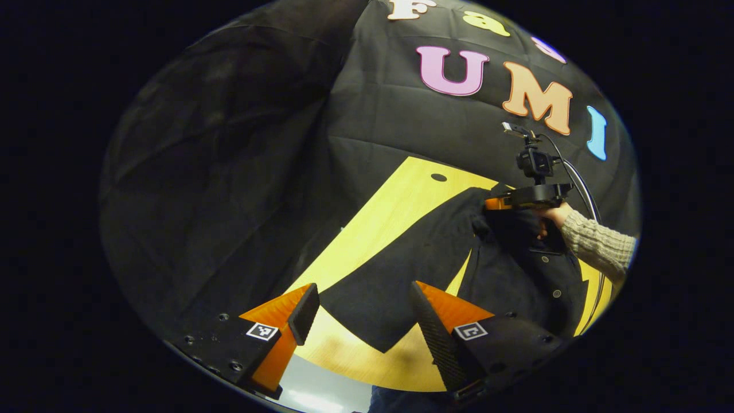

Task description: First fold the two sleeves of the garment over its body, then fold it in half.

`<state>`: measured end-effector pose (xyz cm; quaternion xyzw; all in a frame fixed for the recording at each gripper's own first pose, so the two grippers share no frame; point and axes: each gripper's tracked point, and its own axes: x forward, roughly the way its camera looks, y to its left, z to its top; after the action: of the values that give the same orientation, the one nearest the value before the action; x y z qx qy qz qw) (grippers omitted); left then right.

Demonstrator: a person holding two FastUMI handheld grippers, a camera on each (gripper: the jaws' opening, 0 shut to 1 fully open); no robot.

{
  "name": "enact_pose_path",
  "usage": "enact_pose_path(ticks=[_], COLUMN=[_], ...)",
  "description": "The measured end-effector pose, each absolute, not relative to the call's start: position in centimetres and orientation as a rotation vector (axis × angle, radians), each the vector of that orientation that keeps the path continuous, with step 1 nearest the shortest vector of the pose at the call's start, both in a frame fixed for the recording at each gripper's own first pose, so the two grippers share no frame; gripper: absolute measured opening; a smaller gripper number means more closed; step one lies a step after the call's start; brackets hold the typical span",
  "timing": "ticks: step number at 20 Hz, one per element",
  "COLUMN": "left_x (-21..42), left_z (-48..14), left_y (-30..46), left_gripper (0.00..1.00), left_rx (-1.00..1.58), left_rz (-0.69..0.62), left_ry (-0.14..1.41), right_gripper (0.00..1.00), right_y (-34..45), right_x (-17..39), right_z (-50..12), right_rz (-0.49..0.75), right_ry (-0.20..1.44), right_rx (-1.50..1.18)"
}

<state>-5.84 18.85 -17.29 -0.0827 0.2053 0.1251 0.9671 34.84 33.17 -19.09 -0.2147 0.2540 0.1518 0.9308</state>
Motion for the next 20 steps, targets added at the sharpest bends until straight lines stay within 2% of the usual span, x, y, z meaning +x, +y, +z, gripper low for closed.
enact_pose_path(ticks=[3, 7, 8, 11, 12, 14, 15, 17, 20], left_x=[-4.9, -4.5, -4.5, -4.3, -4.4, -4.2, -4.1, -4.1, -3.7], left_z=[-18.8, -20.0, -20.4, -21.6, -22.1, -22.8, -23.1, -23.6, -23.7], left_y=[18.2, 18.0, 18.1, 18.3, 18.3, 18.1, 18.1, 18.2, 18.2], left_gripper=[0.95, 0.95, 0.95, 0.95, 0.95, 0.96, 0.95, 0.96, 0.96], left_rx=[-0.172, -0.158, -0.154, -0.147, -0.151, -0.160, -0.161, -0.152, -0.143], left_rz=[0.233, 0.235, 0.235, 0.237, 0.237, 0.241, 0.243, 0.248, 0.248], left_ry=[0.439, 0.463, 0.468, 0.493, 0.502, 0.512, 0.517, 0.528, 0.527], right_gripper=[0.01, 0.11, 0.19, 0.60, 0.60, 0.67, 0.82, 1.00, 1.00], right_y=[33.1, 33.9, 34.4, 34.4, 34.5, 34.4, 33.9, 33.9, 32.9], right_x=[34.7, 34.0, 33.6, 32.9, 32.5, 32.0, 31.9, 31.9, 30.6], right_z=[-19.9, -19.7, -19.8, -19.8, -19.6, -19.2, -18.9, -18.2, -16.6], right_rz=[0.301, 0.337, 0.366, 0.403, 0.407, 0.416, 0.406, 0.408, 0.386], right_ry=[0.538, 0.546, 0.557, 0.563, 0.559, 0.547, 0.536, 0.511, 0.487], right_rx=[-0.454, -0.428, -0.415, -0.437, -0.454, -0.488, -0.507, -0.526, -0.515])
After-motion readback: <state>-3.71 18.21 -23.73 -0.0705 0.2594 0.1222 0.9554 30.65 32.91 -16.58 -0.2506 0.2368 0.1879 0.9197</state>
